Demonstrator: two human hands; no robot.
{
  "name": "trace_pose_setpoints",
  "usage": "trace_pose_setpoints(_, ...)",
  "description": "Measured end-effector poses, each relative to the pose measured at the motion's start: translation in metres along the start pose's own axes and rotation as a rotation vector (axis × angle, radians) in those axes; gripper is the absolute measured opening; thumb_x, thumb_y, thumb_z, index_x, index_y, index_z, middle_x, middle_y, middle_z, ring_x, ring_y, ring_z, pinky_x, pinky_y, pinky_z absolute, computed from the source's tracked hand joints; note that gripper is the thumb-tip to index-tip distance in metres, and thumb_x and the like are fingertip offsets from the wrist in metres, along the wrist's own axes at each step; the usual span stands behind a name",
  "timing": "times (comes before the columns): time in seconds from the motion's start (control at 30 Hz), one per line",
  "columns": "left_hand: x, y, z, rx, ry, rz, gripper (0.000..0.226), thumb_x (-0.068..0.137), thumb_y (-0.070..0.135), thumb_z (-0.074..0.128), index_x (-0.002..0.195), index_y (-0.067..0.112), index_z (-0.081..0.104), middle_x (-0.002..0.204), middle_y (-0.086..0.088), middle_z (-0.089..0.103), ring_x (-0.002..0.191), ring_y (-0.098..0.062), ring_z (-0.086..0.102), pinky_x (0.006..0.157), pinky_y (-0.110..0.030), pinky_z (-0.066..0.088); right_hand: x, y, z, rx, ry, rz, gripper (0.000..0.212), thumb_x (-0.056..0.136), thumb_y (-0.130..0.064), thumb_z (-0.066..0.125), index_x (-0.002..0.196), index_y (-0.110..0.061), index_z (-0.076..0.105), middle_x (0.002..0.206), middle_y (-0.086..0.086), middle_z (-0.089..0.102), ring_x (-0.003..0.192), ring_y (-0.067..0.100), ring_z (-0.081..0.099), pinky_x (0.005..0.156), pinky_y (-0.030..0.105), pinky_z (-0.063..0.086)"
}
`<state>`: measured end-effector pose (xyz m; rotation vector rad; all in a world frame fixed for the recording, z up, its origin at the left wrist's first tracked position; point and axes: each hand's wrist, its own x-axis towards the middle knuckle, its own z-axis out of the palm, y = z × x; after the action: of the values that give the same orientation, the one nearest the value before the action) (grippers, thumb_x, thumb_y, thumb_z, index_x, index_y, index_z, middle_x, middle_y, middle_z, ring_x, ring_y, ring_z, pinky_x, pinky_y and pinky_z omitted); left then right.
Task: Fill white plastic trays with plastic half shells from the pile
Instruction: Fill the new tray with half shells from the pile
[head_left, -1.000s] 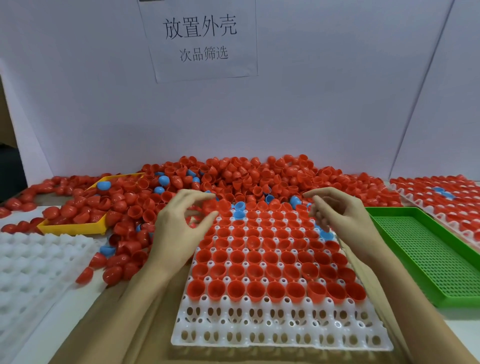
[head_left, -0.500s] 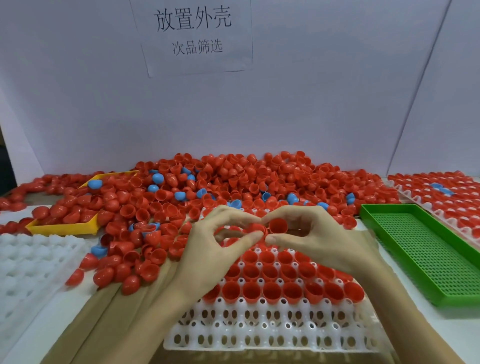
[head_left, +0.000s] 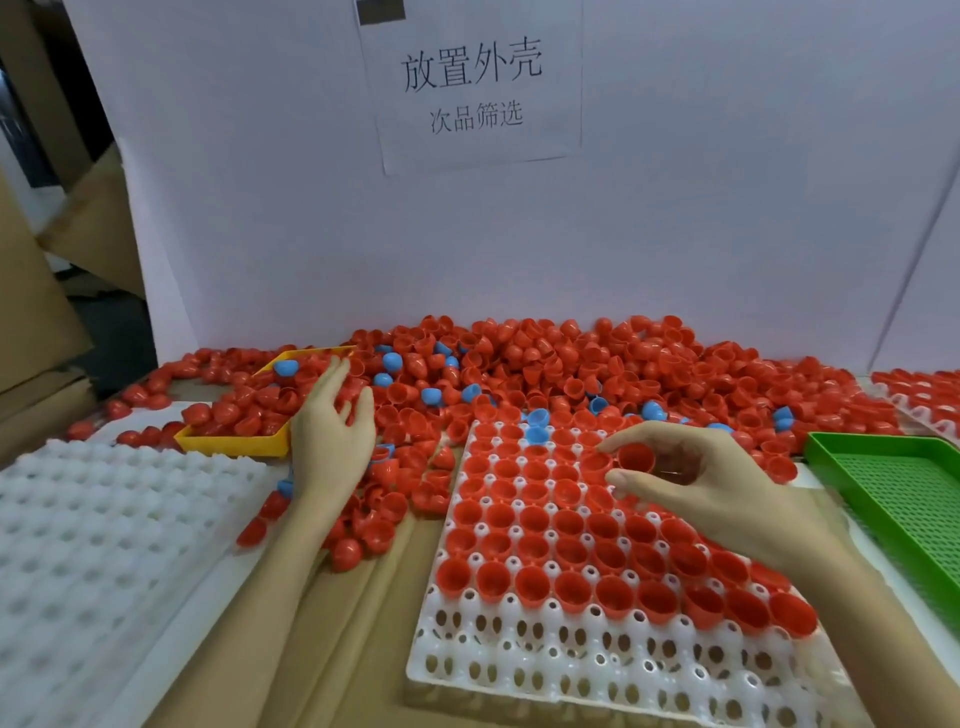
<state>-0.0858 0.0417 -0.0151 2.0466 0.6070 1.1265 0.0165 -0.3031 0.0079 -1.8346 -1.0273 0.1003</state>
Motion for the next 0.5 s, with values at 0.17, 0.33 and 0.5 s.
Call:
trace_pose_setpoints(0.17, -0.047, 0.054, 0.018, -0.03, -0.141, 0.477, 0.021, 0.098, 0.01, 0.067, 0.118, 0.014, 0.074, 0.113, 0.006, 0.071, 0.1, -0.006, 0.068, 0.09, -0.03, 0.057, 0.0, 0.002, -0.001, -0.013, -0.007, 0.006, 0.024, 0.088, -0.03, 0.082, 0.112, -0.029, 0.078, 0.1, -0.014, 0.077, 0.074, 0.015, 0.075, 0.074, 0.022, 0.059)
trace_pose_setpoints(0.33, -0.092, 0.096, 0.037, -0.184, -0.532, 0.688, 0.022, 0.1, 0.011, 0.066, 0.12, 0.018, 0.073, 0.11, 0.011, 0.066, 0.094, -0.011, 0.068, 0.087, -0.025, 0.054, -0.001, 0.0, -0.003, 0.022, -0.049, -0.001, 0.024, 0.091, -0.037, 0.08, 0.115, -0.035, 0.075, 0.099, -0.006, 0.078, 0.071, 0.014, 0.072, 0.069, 0.027, 0.058)
trace_pose_setpoints(0.5, -0.1, 0.105, 0.032, -0.338, -0.558, 0.42, 0.017, 0.097, 0.016, 0.069, 0.107, 0.026, 0.078, 0.098, 0.011, 0.07, 0.084, -0.018, 0.069, 0.079, -0.027, 0.056, -0.001, -0.002, 0.0, 0.223, -0.083, 0.063, 0.027, 0.088, -0.027, 0.084, 0.11, -0.022, 0.069, 0.097, 0.011, 0.078, 0.087, 0.027, 0.077, 0.078, 0.035, 0.061)
